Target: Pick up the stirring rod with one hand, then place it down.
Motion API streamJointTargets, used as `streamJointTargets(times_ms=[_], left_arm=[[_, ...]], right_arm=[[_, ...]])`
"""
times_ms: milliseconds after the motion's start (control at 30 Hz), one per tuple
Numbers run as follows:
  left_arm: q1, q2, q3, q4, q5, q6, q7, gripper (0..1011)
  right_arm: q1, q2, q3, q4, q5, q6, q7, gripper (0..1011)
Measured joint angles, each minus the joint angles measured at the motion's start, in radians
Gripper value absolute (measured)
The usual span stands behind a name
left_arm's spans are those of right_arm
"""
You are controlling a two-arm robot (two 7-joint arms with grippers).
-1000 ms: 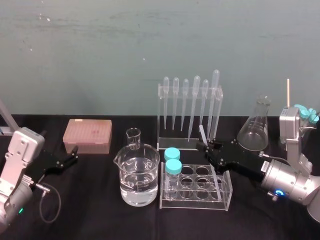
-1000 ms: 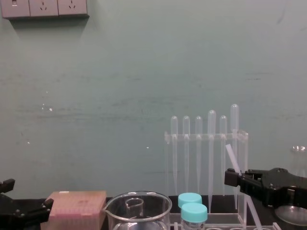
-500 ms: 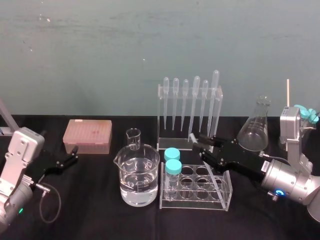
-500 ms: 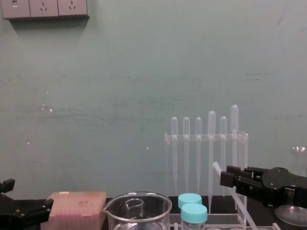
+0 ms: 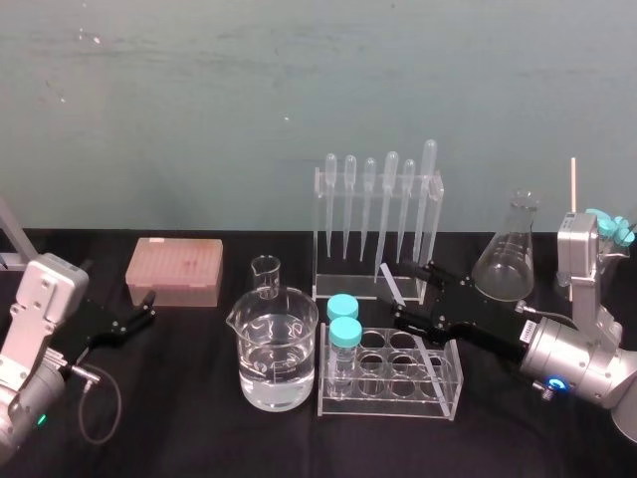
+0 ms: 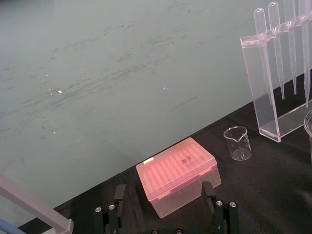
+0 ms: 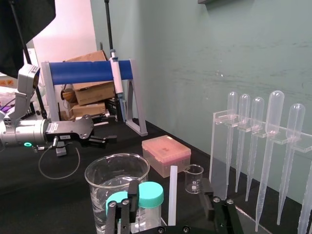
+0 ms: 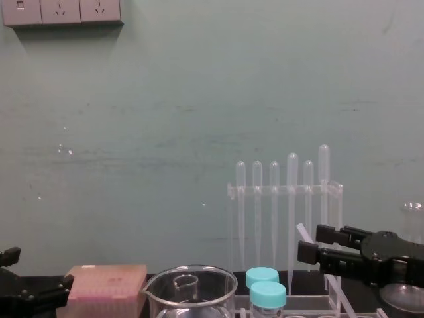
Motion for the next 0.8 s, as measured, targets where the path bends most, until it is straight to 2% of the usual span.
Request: streamJointTargets(times_ms=[100,233,267,400,433,500,600,633,667,733,800], left_arm=[[0.000,0.000,0.000,0.000,0.000,0.000,0.000,1000],[0.000,0.000,0.000,0.000,0.000,0.000,0.000,1000],[0.000,0.000,0.000,0.000,0.000,0.000,0.000,1000],[0.000,0.000,0.000,0.000,0.000,0.000,0.000,1000],[0.000,0.000,0.000,0.000,0.000,0.000,0.000,1000],[0.000,0.000,0.000,0.000,0.000,0.000,0.000,1000],[0.000,0.000,0.000,0.000,0.000,0.000,0.000,1000],[0.000,0.000,0.000,0.000,0.000,0.000,0.000,1000],[0.000,0.000,0.000,0.000,0.000,0.000,0.000,1000],[0.000,0.000,0.000,0.000,0.000,0.000,0.000,1000],[0.000,0.000,0.000,0.000,0.000,0.000,0.000,1000]], right_arm=[[-0.002,0.001,0.000,-0.004,-0.001,-0.006,0.000,864],[-0.023,0.008,0.024,-0.048,-0.009,-0.076,-0.021,961],[-0.034,0.009,0.040,-0.070,-0.015,-0.111,-0.040,985],[-0.058,0.008,0.077,-0.119,-0.039,-0.179,-0.093,1000],[-0.068,0.007,0.096,-0.139,-0.064,-0.207,-0.134,1000],[-0.079,0.005,0.113,-0.157,-0.093,-0.223,-0.182,1000],[-0.096,0.003,0.145,-0.179,-0.142,-0.211,-0.277,1000],[-0.106,0.003,0.160,-0.187,-0.163,-0.188,-0.328,1000],[-0.106,0.003,0.160,-0.187,-0.163,-0.188,-0.328,1000],[-0.123,0.004,0.186,-0.191,-0.207,-0.135,-0.421,1000],[-0.136,0.008,0.198,-0.192,-0.238,-0.087,-0.477,1000]])
